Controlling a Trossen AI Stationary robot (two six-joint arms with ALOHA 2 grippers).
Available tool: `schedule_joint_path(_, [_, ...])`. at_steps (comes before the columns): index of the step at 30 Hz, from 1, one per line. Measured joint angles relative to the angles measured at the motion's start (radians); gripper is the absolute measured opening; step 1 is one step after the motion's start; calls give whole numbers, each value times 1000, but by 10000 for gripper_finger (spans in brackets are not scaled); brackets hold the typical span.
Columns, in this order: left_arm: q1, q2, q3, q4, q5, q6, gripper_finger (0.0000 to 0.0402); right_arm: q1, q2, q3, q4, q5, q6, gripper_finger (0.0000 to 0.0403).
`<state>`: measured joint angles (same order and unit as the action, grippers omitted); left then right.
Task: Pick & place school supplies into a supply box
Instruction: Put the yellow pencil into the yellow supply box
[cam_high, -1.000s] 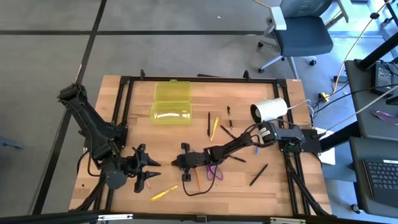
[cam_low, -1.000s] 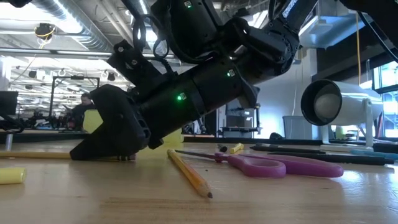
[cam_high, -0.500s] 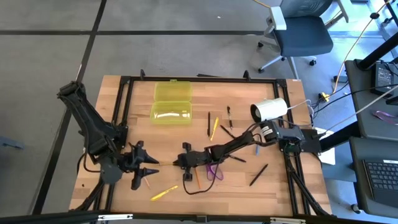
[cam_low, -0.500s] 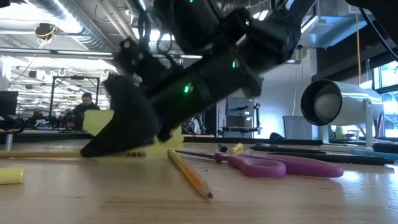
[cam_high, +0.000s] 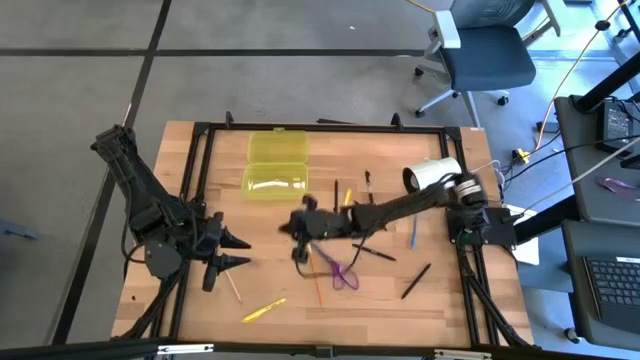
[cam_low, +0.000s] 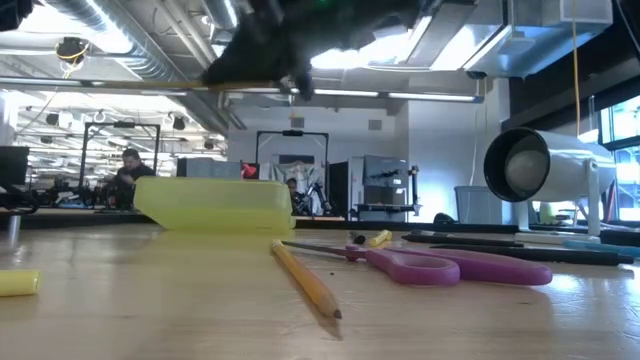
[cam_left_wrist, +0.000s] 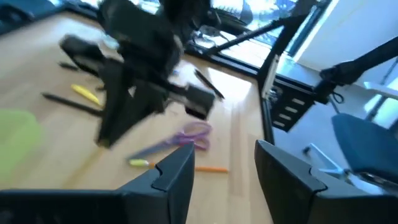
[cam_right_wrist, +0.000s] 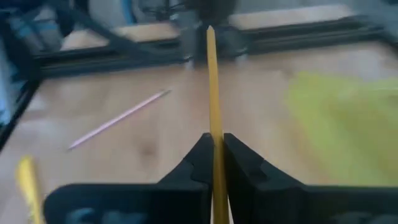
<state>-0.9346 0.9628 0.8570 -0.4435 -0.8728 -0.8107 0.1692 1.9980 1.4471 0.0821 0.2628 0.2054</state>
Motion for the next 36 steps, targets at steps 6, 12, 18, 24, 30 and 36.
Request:
schedule_joint_path(6, [1,-1,0,-1,-125,65,164,-113,-120,1,-202,-6,-60,24])
schedule_joint_path(12, [1,-1,0,-1,-274,65,160,-275,-126,1,-247,-157,-97,26])
schedule_joint_path(18, [30,-1,0,-1,-331,65,162,-395,-62,1,-223,-295,-163,25])
schedule_joint_path(24, [102,-1,0,-2,-338,65,163,-448,-8,1,-169,-397,-165,25])
schedule_joint_path(30, [177,-1,0,-5,-303,65,160,-457,28,2,-73,-442,-166,25])
schedule_joint_path(36, [241,-1,0,-10,-235,65,164,-463,83,19,-17,-442,-130,25])
